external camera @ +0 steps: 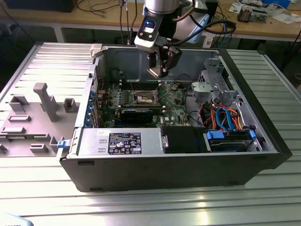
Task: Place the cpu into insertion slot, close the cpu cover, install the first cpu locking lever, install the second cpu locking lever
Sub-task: 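Place the cpu into insertion slot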
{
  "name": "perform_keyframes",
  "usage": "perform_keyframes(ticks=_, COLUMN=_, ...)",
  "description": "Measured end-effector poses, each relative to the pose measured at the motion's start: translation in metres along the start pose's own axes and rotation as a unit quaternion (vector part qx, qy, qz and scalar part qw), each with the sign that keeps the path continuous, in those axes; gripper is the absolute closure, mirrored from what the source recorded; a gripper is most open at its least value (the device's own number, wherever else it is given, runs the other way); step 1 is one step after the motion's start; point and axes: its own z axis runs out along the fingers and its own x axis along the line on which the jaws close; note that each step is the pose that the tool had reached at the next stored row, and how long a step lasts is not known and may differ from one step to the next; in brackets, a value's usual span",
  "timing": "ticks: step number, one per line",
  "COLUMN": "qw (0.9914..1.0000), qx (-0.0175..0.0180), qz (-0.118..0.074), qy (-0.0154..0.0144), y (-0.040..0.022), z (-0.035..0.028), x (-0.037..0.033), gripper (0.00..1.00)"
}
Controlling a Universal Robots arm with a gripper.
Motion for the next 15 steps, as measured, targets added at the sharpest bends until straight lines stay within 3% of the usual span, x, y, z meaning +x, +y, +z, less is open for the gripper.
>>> perform_keyframes(ticks=15, qw=0.99997, qx=0.0000, qz=0.008, qy=-0.0006, y=0.0000, z=0.0004, x=0.0000, gripper=0.46)
